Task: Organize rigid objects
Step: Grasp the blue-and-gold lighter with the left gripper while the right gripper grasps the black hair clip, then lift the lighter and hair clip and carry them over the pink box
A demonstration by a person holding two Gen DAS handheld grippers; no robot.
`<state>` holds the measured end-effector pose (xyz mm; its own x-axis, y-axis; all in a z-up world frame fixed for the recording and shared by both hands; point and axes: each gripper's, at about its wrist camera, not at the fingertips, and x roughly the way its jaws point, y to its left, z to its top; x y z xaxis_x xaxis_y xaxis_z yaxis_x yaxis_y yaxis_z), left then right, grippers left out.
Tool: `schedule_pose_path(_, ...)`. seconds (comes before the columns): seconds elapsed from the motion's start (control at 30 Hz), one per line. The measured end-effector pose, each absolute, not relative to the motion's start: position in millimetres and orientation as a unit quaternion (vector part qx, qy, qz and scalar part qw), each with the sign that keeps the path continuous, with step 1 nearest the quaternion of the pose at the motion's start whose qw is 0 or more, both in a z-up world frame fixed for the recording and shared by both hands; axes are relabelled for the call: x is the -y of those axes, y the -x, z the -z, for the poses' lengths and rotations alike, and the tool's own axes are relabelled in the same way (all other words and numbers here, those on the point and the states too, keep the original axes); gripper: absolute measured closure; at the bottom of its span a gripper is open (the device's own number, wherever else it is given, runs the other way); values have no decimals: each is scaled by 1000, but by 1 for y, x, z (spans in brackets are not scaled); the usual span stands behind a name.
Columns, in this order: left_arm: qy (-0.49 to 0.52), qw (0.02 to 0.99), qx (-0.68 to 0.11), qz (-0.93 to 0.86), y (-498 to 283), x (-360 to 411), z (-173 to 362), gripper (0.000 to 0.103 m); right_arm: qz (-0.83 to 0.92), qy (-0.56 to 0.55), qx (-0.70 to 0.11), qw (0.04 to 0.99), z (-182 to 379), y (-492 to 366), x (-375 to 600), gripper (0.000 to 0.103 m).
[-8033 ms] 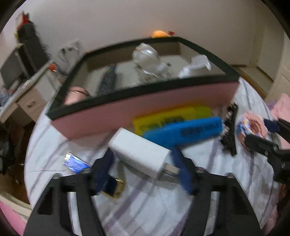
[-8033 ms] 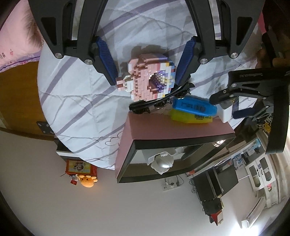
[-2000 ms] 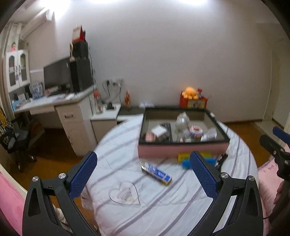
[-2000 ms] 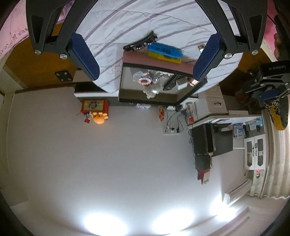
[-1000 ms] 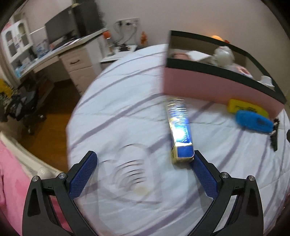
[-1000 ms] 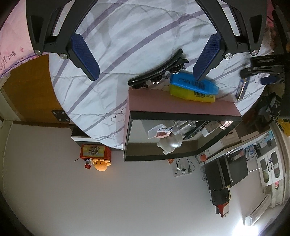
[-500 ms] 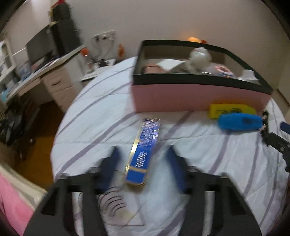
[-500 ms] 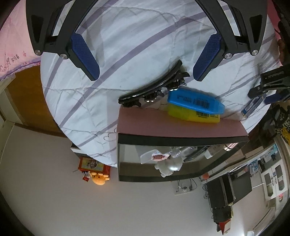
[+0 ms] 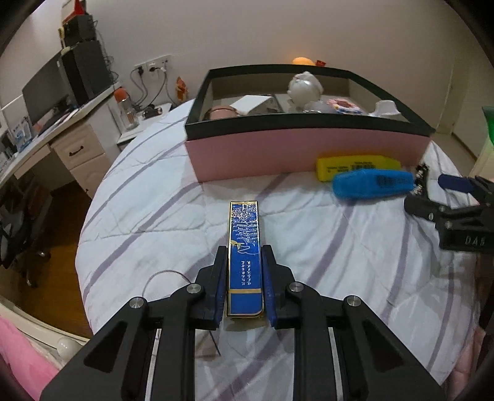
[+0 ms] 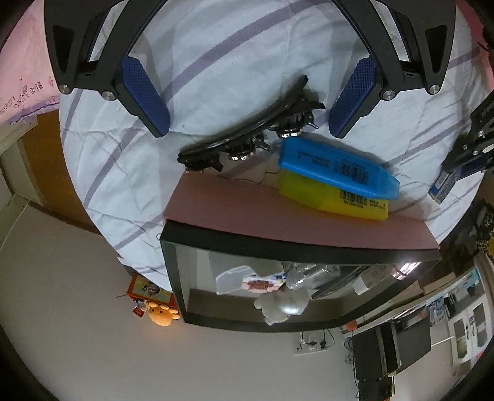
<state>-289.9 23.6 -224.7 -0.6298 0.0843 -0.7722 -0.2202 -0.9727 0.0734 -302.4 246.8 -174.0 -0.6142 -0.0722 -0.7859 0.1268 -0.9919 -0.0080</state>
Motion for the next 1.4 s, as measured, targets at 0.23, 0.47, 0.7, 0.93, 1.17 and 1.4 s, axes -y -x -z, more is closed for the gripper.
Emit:
schedule_pose_path(0.23,425,95,-66,-898,285,-21,226,82,900,-435,-25,21,168,283,-286,23)
schedule_pose_path(0.47,427,91,-58,-898,291,-22,227,82,901,-433,-1,29,166,295,-288,32)
schedule_pose_path(0.7,417,103,-57,-901,292,-19,229,82,903,-429,10,27,172,318,-290,51)
schedule_pose_path(0.93,418,112,-33,-901,292,-13,225,83,906,-417,31,63,169,305,-311,84)
schedule_pose_path(1.17,407,112,-36,-906,282,-12,213,83,912,-389,73,103,160,285,-313,84)
schedule_pose_path(1.4,372,113,-34,-921,266,-9,185,83,930,-333,75,135,124,260,-298,84)
